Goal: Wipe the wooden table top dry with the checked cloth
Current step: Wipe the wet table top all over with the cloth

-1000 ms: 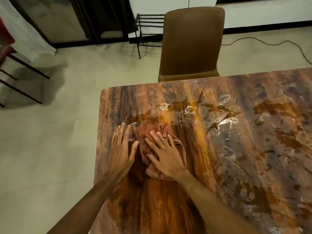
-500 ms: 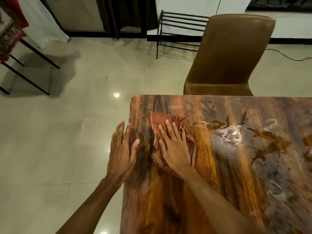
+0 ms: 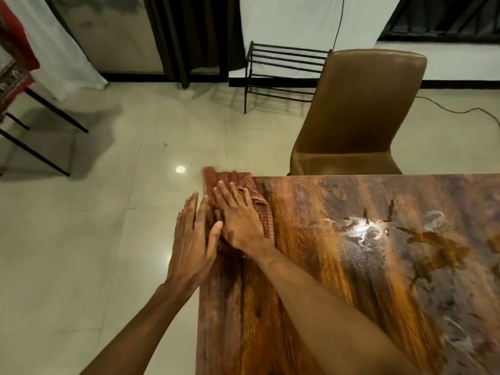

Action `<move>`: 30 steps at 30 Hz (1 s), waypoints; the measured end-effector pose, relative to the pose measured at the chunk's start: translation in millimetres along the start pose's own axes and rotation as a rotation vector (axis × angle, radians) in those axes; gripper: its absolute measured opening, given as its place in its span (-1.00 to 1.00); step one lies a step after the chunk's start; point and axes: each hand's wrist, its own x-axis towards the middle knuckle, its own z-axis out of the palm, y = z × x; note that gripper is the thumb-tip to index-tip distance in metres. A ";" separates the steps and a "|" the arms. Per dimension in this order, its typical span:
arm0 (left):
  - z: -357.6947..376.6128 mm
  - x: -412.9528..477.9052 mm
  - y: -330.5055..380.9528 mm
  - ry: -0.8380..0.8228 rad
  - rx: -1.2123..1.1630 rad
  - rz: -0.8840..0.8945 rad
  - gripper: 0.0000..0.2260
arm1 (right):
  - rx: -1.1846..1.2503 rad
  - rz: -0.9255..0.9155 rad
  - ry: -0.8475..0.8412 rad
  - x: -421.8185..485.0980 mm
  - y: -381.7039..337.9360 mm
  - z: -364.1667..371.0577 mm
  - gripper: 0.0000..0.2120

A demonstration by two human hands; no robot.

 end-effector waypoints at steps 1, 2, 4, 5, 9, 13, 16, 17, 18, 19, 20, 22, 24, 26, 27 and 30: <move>-2.3 -1.2 -3.0 0.004 0.024 0.004 -0.41 | 0.010 -0.065 -0.031 5.2 -5.8 0.6 -0.44; 0.9 0.2 3.4 0.000 0.038 0.017 -0.41 | 0.003 -0.077 -0.018 5.5 6.3 -3.9 -0.44; 6.1 1.5 16.7 -0.022 0.043 0.047 -0.41 | -0.025 0.019 0.044 -3.2 45.1 -13.9 -0.44; 8.3 2.4 22.7 -0.021 0.033 0.058 -0.41 | -0.031 0.098 0.065 -11.8 68.4 -18.6 -0.44; 25.8 -2.5 56.0 -0.019 0.015 0.068 -0.39 | -0.007 0.418 0.119 -66.6 157.3 -42.5 -0.43; 52.1 -6.6 85.1 -0.019 0.151 0.073 -0.39 | -0.075 0.138 0.028 -81.7 123.1 -32.1 -0.42; 68.9 -8.0 109.7 -0.025 0.093 0.080 -0.41 | -0.096 -0.041 -0.001 -99.2 151.6 -38.9 -0.44; 73.5 -7.5 117.3 -0.034 0.075 0.088 -0.41 | -0.084 0.046 0.026 -105.7 180.2 -47.6 -0.44; 76.9 -7.5 123.4 -0.044 0.064 0.094 -0.40 | -0.059 0.172 0.046 -114.0 209.8 -56.5 -0.45; 81.2 -7.2 130.6 -0.049 0.059 0.099 -0.40 | -0.031 0.313 0.071 -124.3 240.7 -66.0 -0.45; 84.9 -7.0 136.4 -0.055 0.060 0.103 -0.40 | -0.015 0.425 0.089 -133.2 263.3 -72.2 -0.44; 93.6 -5.1 149.3 -0.073 0.076 0.110 -0.39 | -0.034 0.489 0.107 -134.0 275.5 -77.0 -0.44; 102.6 -3.3 159.4 -0.087 0.102 0.127 -0.38 | -0.032 0.358 0.082 -117.0 248.6 -70.7 -0.43; 108.6 -1.4 163.2 -0.079 0.141 0.141 -0.38 | -0.061 0.116 0.020 -100.3 219.4 -58.9 -0.43; 112.5 0.1 165.7 -0.073 0.163 0.149 -0.38 | -0.073 0.041 0.005 -96.6 220.3 -57.5 -0.44; 117.0 -2.3 172.5 -0.099 0.172 0.163 -0.38 | -0.060 0.159 0.047 -103.5 272.8 -75.2 -0.44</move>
